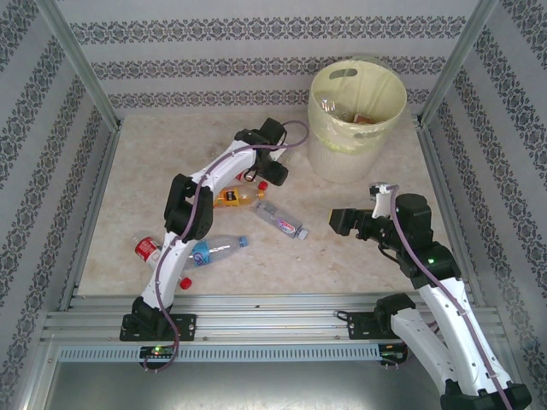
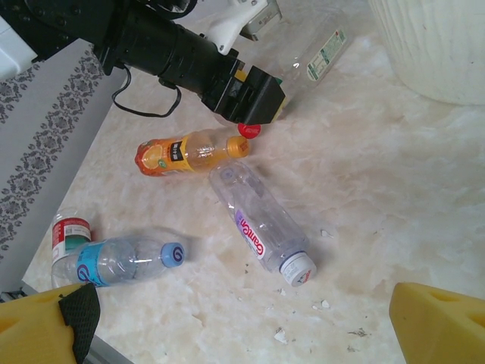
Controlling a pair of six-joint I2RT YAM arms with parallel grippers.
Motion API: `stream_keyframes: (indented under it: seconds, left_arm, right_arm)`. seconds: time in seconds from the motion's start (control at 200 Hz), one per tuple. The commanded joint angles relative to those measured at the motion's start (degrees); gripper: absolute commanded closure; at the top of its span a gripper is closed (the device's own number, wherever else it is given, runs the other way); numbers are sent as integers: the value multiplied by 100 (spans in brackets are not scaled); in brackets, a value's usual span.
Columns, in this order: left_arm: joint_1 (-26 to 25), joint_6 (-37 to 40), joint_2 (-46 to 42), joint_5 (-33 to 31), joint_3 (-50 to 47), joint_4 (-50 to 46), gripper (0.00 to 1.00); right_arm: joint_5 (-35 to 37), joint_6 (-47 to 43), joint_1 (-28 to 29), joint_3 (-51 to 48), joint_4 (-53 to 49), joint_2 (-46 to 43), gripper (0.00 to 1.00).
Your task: Put the plastic bottles in the bin
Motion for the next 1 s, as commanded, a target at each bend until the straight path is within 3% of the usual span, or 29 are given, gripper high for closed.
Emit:
stream_keyframes:
  seconds: [0.0, 0.43, 0.575, 0.679, 0.849, 0.994]
  left_arm:
    - [67, 37, 196, 100, 253, -305, 25]
    - [108, -62, 581, 247, 611, -372, 41]
    - [137, -131, 541, 326, 615, -365, 56]
    - [164, -217, 405, 442, 563, -275, 60]
    - [189, -463, -165, 747, 44, 171, 63]
    - [229, -789, -1027, 1112, -1070, 1040, 64]
  right_arm:
    - [3, 56, 71, -34, -66, -59, 2]
    - [48, 46, 63, -56, -92, -53, 2]
    - [93, 64, 58, -69, -102, -46, 2]
    - [113, 82, 60, -69, -100, -67, 2]
    - [322, 316, 61, -138, -63, -106, 2]
    - [306, 820, 56, -357, 278, -142, 2]
